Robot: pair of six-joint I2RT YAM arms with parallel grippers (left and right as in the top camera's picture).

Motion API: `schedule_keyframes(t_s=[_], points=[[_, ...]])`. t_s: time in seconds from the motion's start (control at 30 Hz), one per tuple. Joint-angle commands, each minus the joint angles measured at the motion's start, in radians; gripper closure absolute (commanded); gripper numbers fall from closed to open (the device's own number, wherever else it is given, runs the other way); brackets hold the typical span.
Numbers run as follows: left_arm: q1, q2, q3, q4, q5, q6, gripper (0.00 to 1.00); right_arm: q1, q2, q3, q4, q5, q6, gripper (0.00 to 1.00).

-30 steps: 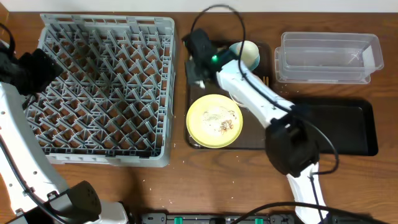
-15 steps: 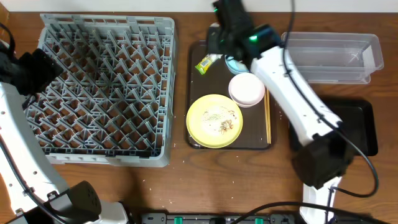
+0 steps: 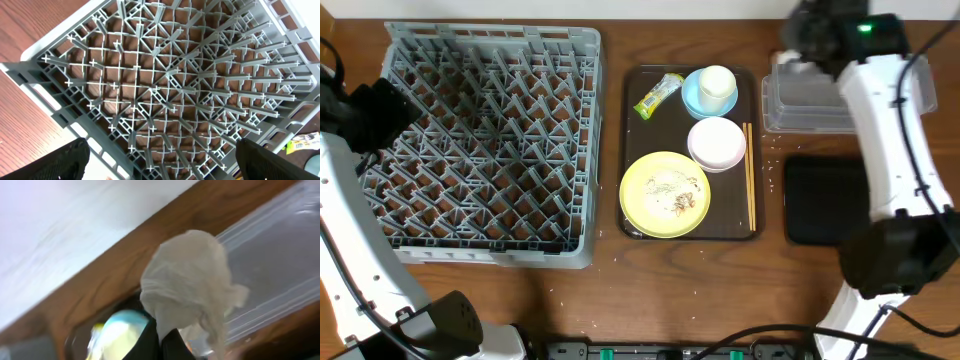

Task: Sort waste into correct bins and load items into the dishwasher
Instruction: 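Carry the foil to the clear container and open the right gripper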

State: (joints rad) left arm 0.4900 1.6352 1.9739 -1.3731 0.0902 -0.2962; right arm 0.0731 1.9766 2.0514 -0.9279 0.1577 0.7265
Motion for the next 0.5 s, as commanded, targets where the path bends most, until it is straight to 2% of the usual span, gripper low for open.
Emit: schedule_keyframes(t_s=[0.0,0.07,0.1,0.13,0.17,0.33,0.47], points=[[0.004,0.0,0.013,-0.003,-0.009,-0.013,0.06,-0.047,0.041,0.015,0.013,0.018,0.039,0.86],[0.004,0.0,0.013,-0.003,-0.009,-0.013,0.06,-0.077,0.065,0.015,0.023,0.017,0.039,0.54],[0.004,0.0,0.013,-0.003,-0.009,-0.013,0.06,-0.09,0.074,0.015,0.027,0.011,0.035,0.42],[0.004,0.0,0.013,-0.003,-0.009,-0.013,0.05,-0.101,0.083,0.015,0.027,0.004,0.035,0.27],[0.004,0.0,0.013,-0.003,-0.009,-0.013,0.06,-0.111,0.087,0.015,0.027,-0.008,0.034,0.18],[0.004,0.0,0.013,-0.003,-0.009,-0.013,0.06,-0.14,0.077,0.015,0.056,-0.192,-0.092,0.01],[0.004,0.0,0.013,-0.003,-0.009,-0.013,0.05,-0.134,0.053,0.015,0.107,-0.496,-0.19,0.01]])
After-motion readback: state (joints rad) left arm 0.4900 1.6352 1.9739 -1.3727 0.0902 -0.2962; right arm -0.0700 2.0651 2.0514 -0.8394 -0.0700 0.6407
